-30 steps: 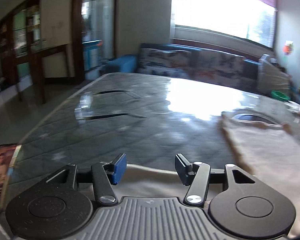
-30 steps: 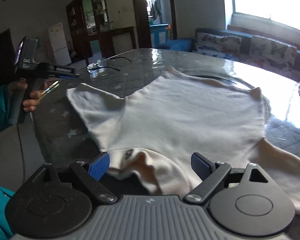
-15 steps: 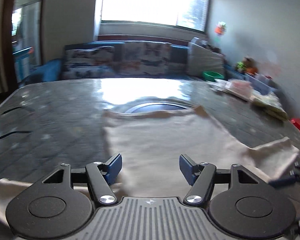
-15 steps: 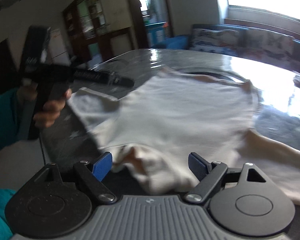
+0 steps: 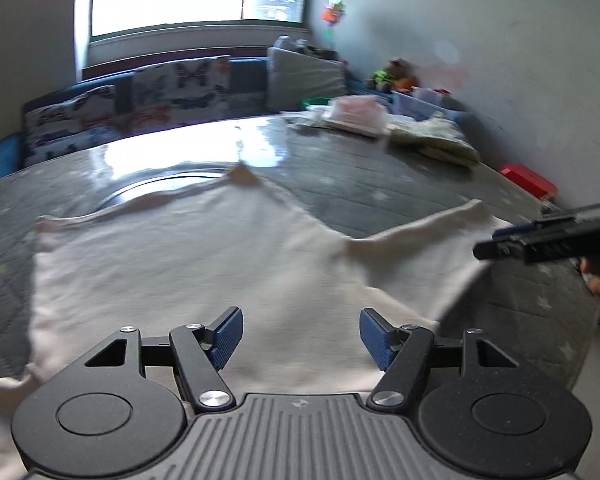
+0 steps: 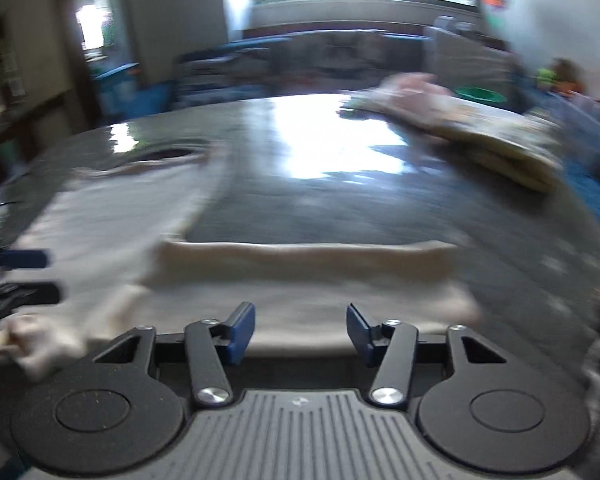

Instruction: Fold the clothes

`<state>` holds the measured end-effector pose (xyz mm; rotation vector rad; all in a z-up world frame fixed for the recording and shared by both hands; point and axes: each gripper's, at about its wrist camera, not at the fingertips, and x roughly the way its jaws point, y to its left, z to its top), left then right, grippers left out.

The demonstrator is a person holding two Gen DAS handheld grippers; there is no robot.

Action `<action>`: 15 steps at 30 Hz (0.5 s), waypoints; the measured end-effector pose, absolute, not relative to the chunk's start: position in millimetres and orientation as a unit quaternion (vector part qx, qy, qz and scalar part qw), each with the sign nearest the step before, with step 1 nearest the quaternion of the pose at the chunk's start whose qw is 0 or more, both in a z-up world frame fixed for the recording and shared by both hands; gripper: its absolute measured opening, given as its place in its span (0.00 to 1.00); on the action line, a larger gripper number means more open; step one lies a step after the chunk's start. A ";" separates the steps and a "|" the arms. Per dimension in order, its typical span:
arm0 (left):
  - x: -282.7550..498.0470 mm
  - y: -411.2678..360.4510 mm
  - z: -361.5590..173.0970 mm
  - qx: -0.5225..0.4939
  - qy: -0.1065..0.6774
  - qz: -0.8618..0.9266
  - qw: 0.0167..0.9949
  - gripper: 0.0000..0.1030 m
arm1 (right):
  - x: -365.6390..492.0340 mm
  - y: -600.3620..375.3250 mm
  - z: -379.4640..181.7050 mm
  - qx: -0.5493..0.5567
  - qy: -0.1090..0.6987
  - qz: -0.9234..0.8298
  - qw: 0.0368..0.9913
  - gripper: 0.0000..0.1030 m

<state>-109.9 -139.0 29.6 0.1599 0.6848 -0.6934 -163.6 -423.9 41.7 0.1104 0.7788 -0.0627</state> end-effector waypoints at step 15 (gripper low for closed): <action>-131.8 -164.8 9.1 0.135 0.336 -0.377 0.853 0.66 | -160.0 -460.4 28.4 0.031 0.375 -0.141 0.916 0.07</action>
